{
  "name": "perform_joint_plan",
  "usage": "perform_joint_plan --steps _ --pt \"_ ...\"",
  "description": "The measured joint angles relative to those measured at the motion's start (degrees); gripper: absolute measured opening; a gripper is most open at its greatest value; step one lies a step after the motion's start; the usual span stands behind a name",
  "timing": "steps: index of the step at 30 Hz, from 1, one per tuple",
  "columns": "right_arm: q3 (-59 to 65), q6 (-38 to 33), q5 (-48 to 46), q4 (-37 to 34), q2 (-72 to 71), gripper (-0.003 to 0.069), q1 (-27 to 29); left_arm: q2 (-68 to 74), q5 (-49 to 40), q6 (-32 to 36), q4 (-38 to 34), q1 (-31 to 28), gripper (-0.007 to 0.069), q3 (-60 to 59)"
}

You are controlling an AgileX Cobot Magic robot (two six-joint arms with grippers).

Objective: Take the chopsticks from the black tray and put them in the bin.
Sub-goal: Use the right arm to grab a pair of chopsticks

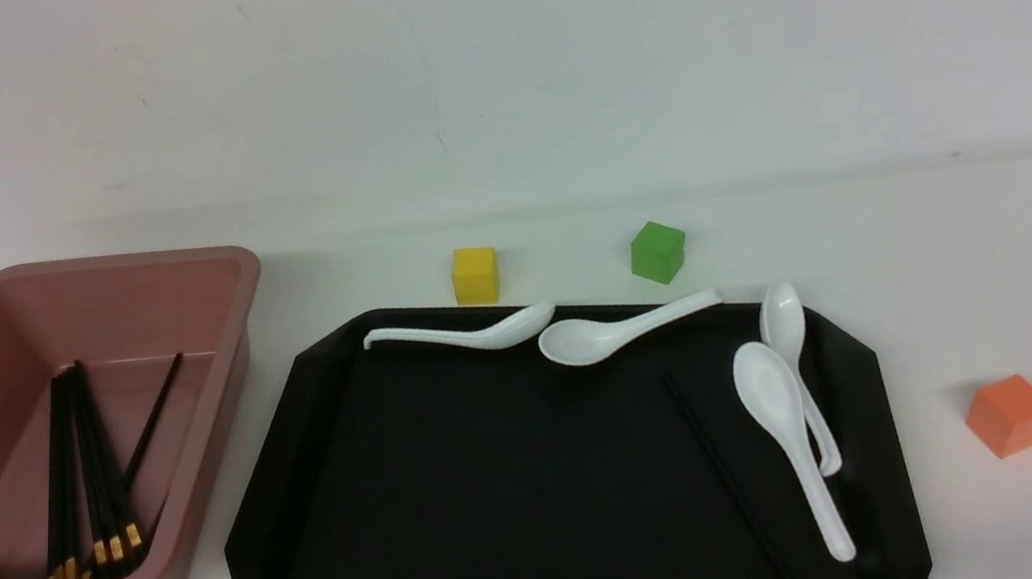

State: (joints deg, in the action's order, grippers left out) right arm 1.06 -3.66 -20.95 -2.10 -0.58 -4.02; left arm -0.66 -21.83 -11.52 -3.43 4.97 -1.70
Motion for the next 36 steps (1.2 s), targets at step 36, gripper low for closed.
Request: perform_joint_plan --steps 36 --pt "0.3 15.8 0.7 -40.6 0.0 0.0197 0.0 0.0 0.0 0.0 0.0 0.0 0.0238 0.0"
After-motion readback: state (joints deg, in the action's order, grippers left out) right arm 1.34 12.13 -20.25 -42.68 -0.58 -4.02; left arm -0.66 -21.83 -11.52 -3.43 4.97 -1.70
